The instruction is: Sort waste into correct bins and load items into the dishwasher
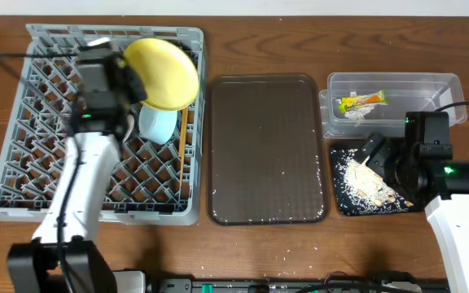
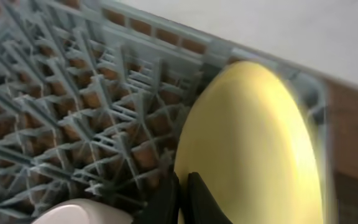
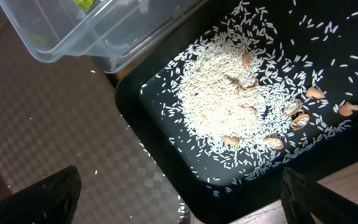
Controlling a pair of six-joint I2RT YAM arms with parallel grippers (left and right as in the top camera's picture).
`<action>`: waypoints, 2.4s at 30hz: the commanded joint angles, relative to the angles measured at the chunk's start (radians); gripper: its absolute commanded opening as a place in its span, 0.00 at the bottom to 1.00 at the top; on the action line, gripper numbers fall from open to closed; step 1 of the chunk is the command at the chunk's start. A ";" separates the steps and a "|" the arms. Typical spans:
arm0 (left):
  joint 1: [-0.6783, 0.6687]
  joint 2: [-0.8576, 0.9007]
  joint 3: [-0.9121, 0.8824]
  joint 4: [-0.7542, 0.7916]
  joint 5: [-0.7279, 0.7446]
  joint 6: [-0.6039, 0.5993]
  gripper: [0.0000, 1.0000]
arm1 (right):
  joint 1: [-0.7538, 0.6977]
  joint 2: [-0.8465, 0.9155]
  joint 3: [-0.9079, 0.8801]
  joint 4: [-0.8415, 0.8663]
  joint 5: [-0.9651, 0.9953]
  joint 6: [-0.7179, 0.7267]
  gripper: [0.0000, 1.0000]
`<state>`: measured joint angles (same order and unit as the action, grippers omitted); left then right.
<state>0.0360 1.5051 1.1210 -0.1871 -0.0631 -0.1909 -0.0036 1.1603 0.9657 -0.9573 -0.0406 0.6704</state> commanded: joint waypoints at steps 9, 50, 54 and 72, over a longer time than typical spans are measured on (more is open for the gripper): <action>-0.224 0.006 0.004 0.074 -0.661 0.206 0.08 | -0.005 -0.002 0.002 -0.001 0.010 0.009 0.99; 0.229 0.236 0.003 0.168 0.714 -0.465 0.07 | -0.005 -0.002 0.002 -0.001 0.010 0.009 0.99; 0.228 0.141 0.003 0.085 0.549 -0.380 0.07 | -0.005 -0.002 0.002 -0.001 0.010 0.009 0.99; -0.148 -0.011 0.003 0.125 -0.415 0.251 0.07 | -0.005 -0.002 0.002 -0.001 0.010 0.009 0.99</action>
<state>-0.0586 1.4540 1.1210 -0.0998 -0.2947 -0.1093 -0.0036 1.1603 0.9657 -0.9573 -0.0406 0.6704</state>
